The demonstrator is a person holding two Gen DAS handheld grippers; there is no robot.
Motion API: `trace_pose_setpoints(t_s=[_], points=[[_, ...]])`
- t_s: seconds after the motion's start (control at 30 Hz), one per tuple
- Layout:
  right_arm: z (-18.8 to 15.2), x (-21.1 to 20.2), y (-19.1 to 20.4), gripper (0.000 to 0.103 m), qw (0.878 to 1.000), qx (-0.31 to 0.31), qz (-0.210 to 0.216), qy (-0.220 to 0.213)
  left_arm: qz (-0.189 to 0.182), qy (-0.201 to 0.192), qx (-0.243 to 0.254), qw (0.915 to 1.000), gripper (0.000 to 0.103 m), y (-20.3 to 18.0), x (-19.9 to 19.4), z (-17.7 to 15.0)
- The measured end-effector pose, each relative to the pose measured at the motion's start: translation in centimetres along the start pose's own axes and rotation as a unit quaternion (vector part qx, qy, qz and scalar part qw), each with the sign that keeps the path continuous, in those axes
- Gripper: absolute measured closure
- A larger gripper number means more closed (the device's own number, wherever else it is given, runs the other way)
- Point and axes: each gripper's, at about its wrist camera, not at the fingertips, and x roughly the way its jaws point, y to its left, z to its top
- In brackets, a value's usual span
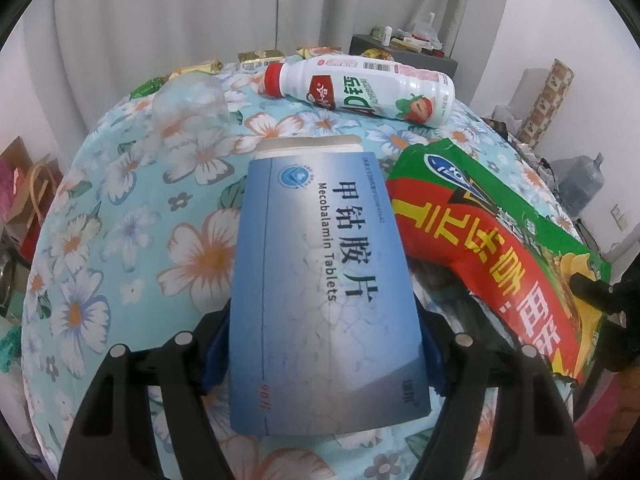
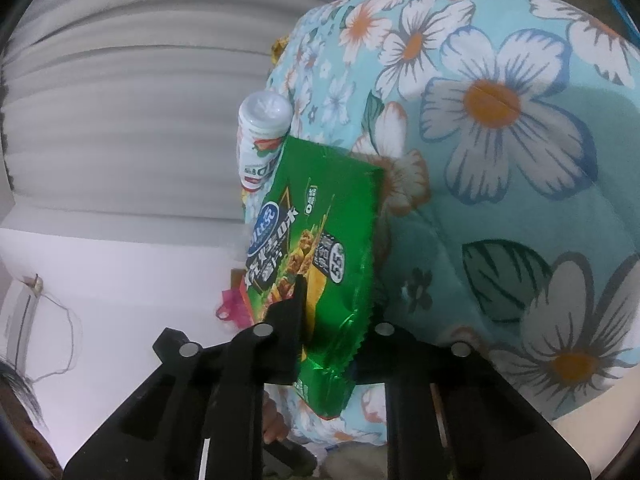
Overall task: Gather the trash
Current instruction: 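Lift the medicine box with the left tool while the right tool lifts the green snack bag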
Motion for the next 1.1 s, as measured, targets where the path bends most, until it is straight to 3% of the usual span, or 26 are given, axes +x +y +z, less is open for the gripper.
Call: trace_pose_setpoints(t_s=[0.33, 1.1], points=[[-0.1, -1.5, 0.1, 0.097, 1.0, -0.003, 0.021, -0.008, 0.011, -0.02, 0.014, 0.9996, 0.032, -0.5, -1.0, 0.0], [-0.8, -4.5, -1.0, 0.098, 0.999, 0.005, 0.043, -0.023, 0.014, -0.057, 0.027, 0.9979, 0.032, -1.4, -3.4, 0.5]])
